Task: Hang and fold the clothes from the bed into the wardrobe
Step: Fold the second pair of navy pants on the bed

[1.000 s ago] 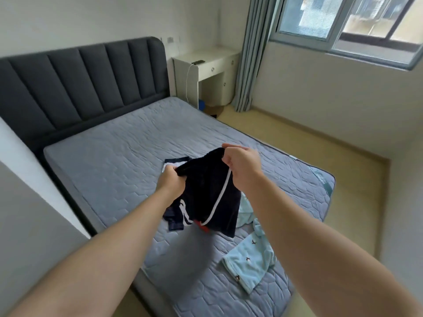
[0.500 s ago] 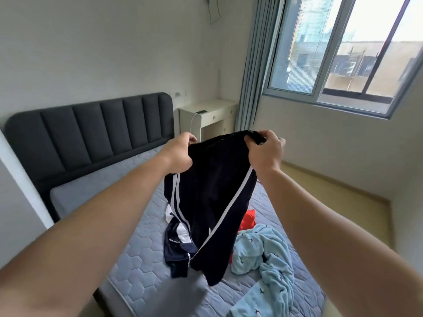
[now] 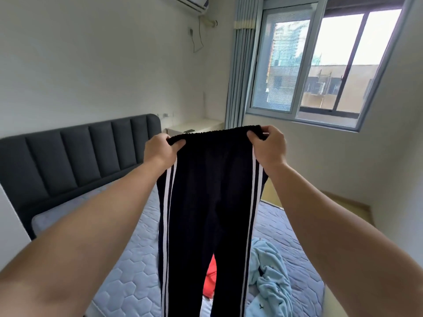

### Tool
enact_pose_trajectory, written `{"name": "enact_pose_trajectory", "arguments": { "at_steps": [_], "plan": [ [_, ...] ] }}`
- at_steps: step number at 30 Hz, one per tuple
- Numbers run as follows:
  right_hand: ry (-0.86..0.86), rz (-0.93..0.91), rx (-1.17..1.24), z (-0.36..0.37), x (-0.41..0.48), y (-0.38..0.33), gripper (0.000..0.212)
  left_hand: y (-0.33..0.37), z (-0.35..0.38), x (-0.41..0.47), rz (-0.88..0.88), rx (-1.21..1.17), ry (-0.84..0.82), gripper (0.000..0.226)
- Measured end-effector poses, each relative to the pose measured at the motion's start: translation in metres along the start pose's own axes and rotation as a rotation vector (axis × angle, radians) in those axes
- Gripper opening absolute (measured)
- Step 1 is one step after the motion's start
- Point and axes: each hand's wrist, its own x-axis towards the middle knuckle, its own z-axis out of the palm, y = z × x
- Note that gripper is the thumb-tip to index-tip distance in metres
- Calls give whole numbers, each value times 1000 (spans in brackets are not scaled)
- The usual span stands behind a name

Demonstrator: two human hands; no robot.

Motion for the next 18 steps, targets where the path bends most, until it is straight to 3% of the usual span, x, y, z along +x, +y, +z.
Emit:
{"name": "enact_pose_trajectory", "arguments": {
  "at_steps": [4,8,13,18],
  "plan": [
    [-13,37,15,-10,-4,7,23,-2,1,1,-110,-292,-81,53],
    [-2,78,37,-17,-3,9,28,2,-4,3,-247,-407,-96,45],
    [-33,110,67,-26,-2,13,30,4,-6,6,-62,-498,-70,21],
    [-17,37,153,-28,-9,13,8,9,0,6,97,-409,-73,24]
  ]
}}
